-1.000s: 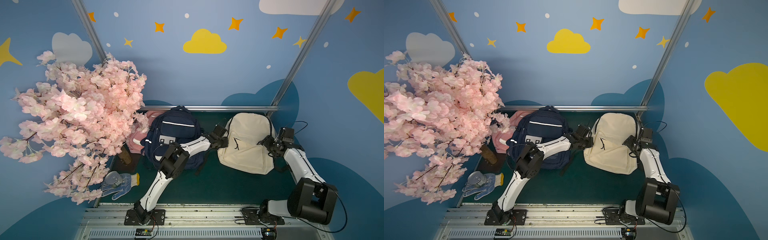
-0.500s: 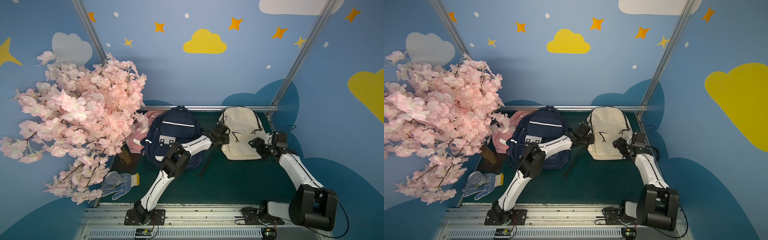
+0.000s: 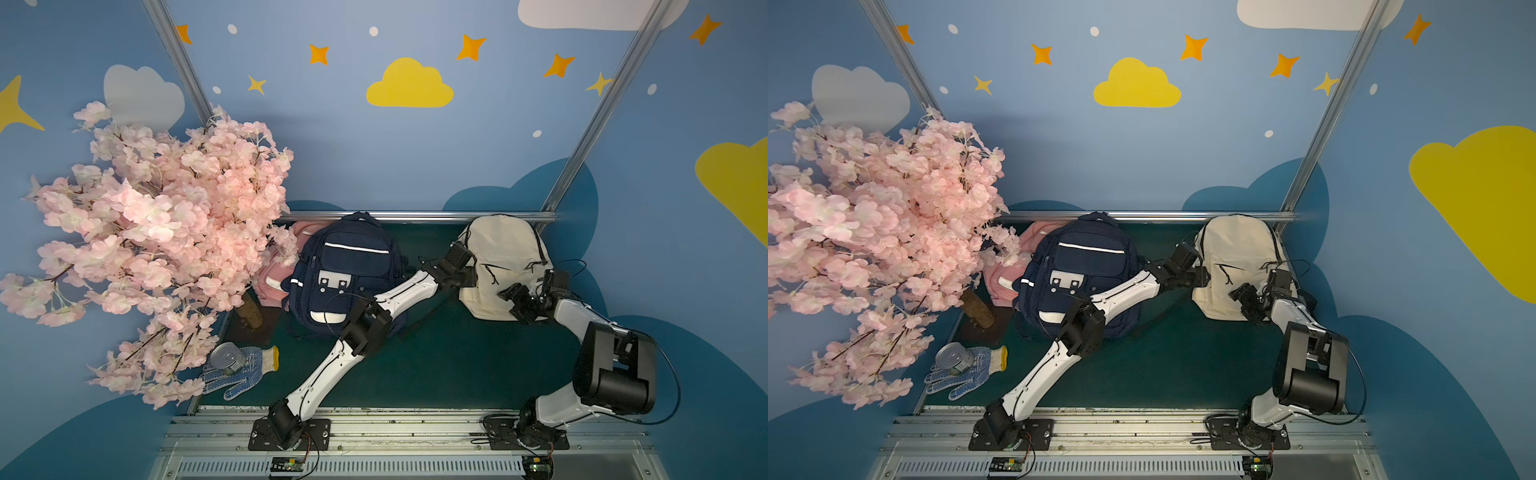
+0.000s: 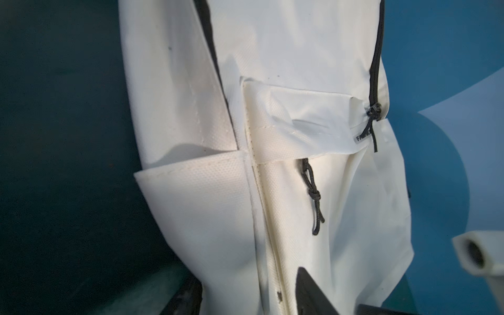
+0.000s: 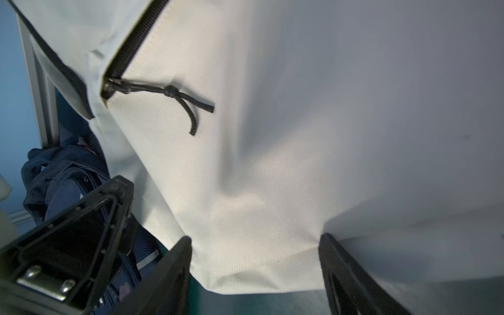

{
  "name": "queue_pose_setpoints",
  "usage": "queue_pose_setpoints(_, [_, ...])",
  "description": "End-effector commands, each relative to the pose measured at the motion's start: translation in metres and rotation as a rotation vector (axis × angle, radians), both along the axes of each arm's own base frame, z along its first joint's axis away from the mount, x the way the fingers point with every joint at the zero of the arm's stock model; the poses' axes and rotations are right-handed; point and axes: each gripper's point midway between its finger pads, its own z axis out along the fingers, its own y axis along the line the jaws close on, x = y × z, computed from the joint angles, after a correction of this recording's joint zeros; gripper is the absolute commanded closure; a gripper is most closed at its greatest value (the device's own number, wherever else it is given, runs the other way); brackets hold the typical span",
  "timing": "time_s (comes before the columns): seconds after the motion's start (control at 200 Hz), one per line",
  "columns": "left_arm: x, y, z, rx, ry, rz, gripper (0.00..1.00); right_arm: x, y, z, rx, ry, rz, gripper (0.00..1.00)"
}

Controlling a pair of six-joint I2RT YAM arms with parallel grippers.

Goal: Zip up the backpack
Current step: Place the backpack at the corner of the board, then pick up the backpack from the backpack.

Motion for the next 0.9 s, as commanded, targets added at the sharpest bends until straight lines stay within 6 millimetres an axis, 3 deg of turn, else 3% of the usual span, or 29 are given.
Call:
queue_pose_setpoints(0.0, [-0.011, 0.032, 0.091, 0.088, -0.118, -0.008, 0.3, -0.001, 0.003, 0.03, -0.072, -0.077, 0.02, 0.25])
queue_pose_setpoints(0.105, [-0.024, 0.098, 0.113, 0.289, -0.163, 0.071, 0.18, -0.005, 0.018, 0.051, -0.117, -0.126, 0.083, 0.25])
queue_pose_setpoints(0.2, [-0.038, 0.164, 0.12, 0.429, -0.207, 0.118, 0.12, -0.008, 0.043, 0.061, -0.109, -0.161, 0.148, 0.25])
queue_pose_setpoints(0.365, [-0.058, 0.287, 0.125, 0.545, -0.264, 0.278, 0.06, -0.001, 0.12, 0.08, -0.06, -0.245, 0.351, 0.25])
queue_pose_setpoints(0.511, [-0.07, 0.382, 0.106, 0.617, -0.166, 0.435, 0.06, 0.005, 0.179, 0.082, -0.044, -0.266, 0.467, 0.26])
queue_pose_setpoints(0.711, [-0.073, 0.486, 0.071, 0.734, -0.018, 0.654, 0.04, 0.005, 0.257, 0.065, -0.023, -0.238, 0.62, 0.33])
queue_pose_setpoints(0.896, [-0.074, 0.537, 0.054, 0.803, 0.064, 0.756, 0.05, -0.003, 0.311, 0.042, -0.013, -0.197, 0.721, 0.34])
